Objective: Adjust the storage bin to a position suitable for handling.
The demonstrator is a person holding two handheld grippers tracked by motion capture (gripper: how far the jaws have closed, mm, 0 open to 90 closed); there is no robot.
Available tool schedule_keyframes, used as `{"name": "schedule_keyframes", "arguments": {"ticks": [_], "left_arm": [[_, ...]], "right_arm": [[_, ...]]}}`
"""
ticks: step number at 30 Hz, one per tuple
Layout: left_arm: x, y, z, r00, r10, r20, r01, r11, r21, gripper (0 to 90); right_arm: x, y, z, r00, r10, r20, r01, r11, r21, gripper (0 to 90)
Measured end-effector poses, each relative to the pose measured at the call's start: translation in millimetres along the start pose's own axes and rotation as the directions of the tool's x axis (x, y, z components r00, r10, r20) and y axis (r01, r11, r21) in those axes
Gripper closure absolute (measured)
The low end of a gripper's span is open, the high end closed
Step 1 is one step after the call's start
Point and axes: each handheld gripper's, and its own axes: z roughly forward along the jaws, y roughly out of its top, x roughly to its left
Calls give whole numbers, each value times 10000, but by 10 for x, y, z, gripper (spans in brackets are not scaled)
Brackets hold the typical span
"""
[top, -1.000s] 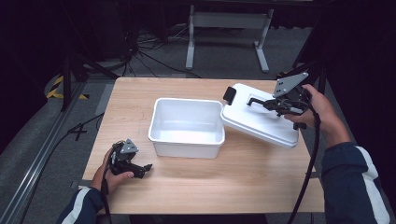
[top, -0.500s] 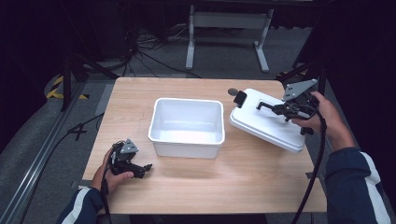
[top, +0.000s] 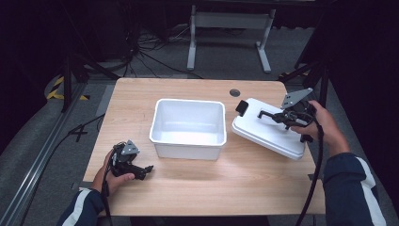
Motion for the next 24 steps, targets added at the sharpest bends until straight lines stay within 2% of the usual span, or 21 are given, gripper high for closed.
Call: {"name": "schedule_keyframes", "arguments": {"ticks": [18, 19, 24], "left_arm": [[0, 0, 0, 10000, 3, 0, -3, 10000, 4, 2], [0, 0, 0, 10000, 3, 1, -3, 10000, 4, 2], [-1, 0, 1, 10000, -10, 3, 10, 10000, -4, 2]], "right_arm": [[39, -120, 311, 9988, 279, -412, -265, 9991, 323, 843], [41, -125, 324, 9979, 356, -545, -337, 9989, 337, 843], [54, -145, 409, 9977, 371, -559, -348, 9986, 407, 844]]}}
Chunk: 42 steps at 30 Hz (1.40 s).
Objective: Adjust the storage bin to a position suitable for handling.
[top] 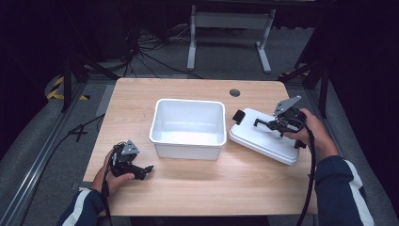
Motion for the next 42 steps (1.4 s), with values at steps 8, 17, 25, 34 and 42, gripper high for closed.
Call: {"name": "schedule_keyframes", "arguments": {"ticks": [8, 17, 25, 34, 42], "left_arm": [[5, 5, -3, 10000, 43, 30, -43, 10000, 62, 1], [5, 5, -3, 10000, 52, 26, -52, 10000, 67, 1], [5, 5, -3, 10000, 47, 27, -47, 10000, 62, 1], [5, 5, -3, 10000, 43, 28, -44, 10000, 62, 1], [5, 5, -3, 10000, 51, 26, -51, 10000, 64, 1]], "right_arm": [[16, -24, 145, 9998, 119, -182, -118, 9999, 33, 844], [40, -33, 253, 9993, 163, -333, -154, 9995, 286, 843], [23, -109, 333, 9983, 507, -299, -504, 9987, 113, 842], [-7, -146, 361, 9964, 766, -354, -777, 9965, -298, 839], [-31, -162, 419, 9943, 1065, 4, -1065, 9939, -274, 796]]}}
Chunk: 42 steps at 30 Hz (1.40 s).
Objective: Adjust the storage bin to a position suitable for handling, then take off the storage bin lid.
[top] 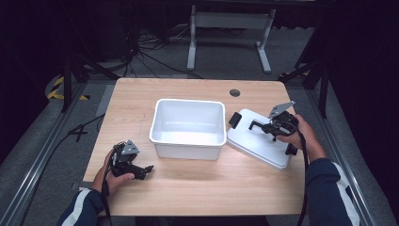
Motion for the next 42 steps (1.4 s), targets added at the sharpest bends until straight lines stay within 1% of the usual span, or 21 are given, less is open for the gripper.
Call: {"name": "schedule_keyframes", "arguments": {"ticks": [1, 4, 5, 6, 7, 8, 9, 11, 13, 14, 17, 19, 23, 24, 25, 26, 28, 30, 32, 38, 42], "left_arm": [[0, 0, 0, 10000, -6, 5, 6, 10000, -1, 1], [0, 0, 0, 10000, -14, 19, 14, 10000, 8, 1], [0, 0, 0, 10000, -14, 19, 14, 10000, 8, 1], [0, 1, 1, 10000, -16, 26, 16, 10000, 6, 1], [3, 4, 1, 10000, 27, 25, -27, 10000, 5, 1], [3, 4, 1, 10000, 27, 25, -27, 10000, 5, 1], [3, 4, 2, 10000, 26, 33, -26, 10000, 1, 1], [3, 4, 2, 10000, 32, 31, -32, 10000, 6, 1], [2, 4, 2, 10000, 27, 26, -27, 10000, 2, 1], [3, 4, 2, 10000, 29, 25, -29, 10000, 3, 1], [3, 4, 2, 10000, 35, 26, -35, 10000, 5, 1], [3, 4, 2, 10000, 27, 30, -27, 10000, 5, 1], [3, 4, 2, 10000, 28, 29, -28, 10000, 1, 1], [4, 4, 2, 10000, 34, 32, -34, 10000, 7, 1], [3, 4, 2, 10000, 30, 35, -30, 10000, -2, 1], [4, 4, 2, 10000, 33, 34, -33, 10000, 1, 1], [4, 4, 3, 10000, 41, 31, -41, 10000, -4, 1], [3, 4, 2, 10000, 32, 28, -32, 10000, 0, 1], [2, 4, 2, 10000, 22, 15, -22, 10000, 0, 1], [2, 4, 2, 10000, 18, 21, -18, 10000, -1, 1], [2, 4, 2, 10000, 20, 20, -20, 10000, 1, 1]], "right_arm": [[-23, -6, 27, 9999, 150, 38, -150, 9999, 23, 747], [-38, 4, 1, 9994, 330, 62, -328, 9991, -251, 688], [-38, 4, 1, 9994, 330, 62, -328, 9991, -251, 688], [-36, 9, -12, 9992, 397, 33, -396, 9987, -311, 668], [-24, 23, -38, 9994, 338, 98, -335, 9990, -312, 638], [-24, 23, -38, 9994, 338, 98, -335, 9990, -312, 638], [-2, 35, -69, 9993, 318, 203, -312, 9991, -277, 609], [8, 40, -90, 9991, 377, 181, -371, 9987, -356, 594], [38, 44, -142, 9982, 529, 299, -515, 9975, -481, 550], [45, 43, -160, 9973, 624, 378, -604, 9968, -514, 546], [61, 36, -207, 9975, 589, 385, -563, 9963, -656, 529], [75, 27, -280, 9967, 718, 381, -687, 9946, -772, 489], [78, 4, -348, 9947, 952, 392, -906, 9902, -1063, 456], [80, -5, -366, 9937, 1039, 427, -985, 9886, -1136, 446], [85, -17, -389, 9922, 1099, 582, -1025, 9877, -1180, 425], [91, -24, -404, 9916, 1145, 595, -1068, 9870, -1199, 420], [100, -49, -450, 9910, 1180, 636, -1080, 9839, -1424, 420], [110, -68, -481, 9886, 1368, 635, -1258, 9802, -1527, 414], [126, -85, -506, 9876, 1403, 710, -1278, 9793, -1572, 413], [176, -118, -568, 9872, 1388, 783, -1251, 9793, -1591, 402], [219, -144, -613, 9879, 1283, 867, -1137, 9812, -1562, 398]]}}
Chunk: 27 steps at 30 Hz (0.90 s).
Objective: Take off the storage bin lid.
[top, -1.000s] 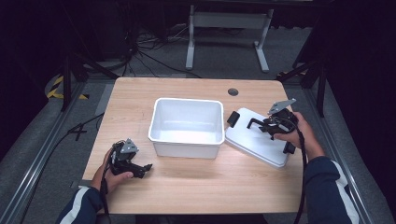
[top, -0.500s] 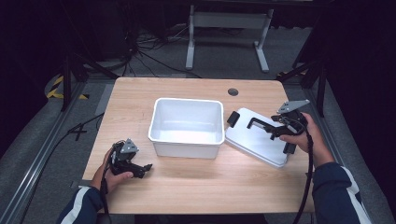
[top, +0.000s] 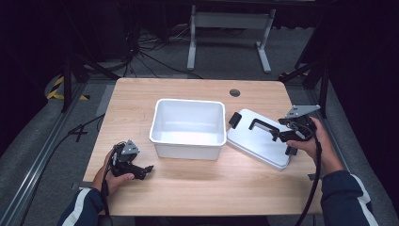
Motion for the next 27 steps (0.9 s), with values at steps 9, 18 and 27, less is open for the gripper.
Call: {"name": "schedule_keyframes", "arguments": {"ticks": [9, 18, 27], "left_arm": [[0, 0, 0, 10000, 0, -2, 0, 10000, 0, 1], [0, 0, 0, 10000, -1, -1, 1, 10000, -1, 1], [0, 0, 0, 10000, 0, -2, 0, 10000, 3, 1]], "right_arm": [[87, -71, -118, 9998, -139, 154, 141, 9999, -73, 371], [183, -250, -228, 9991, -131, 394, 138, 9998, -164, 309], [273, -486, -333, 9988, -32, 480, 42, 9998, -217, 277]]}}
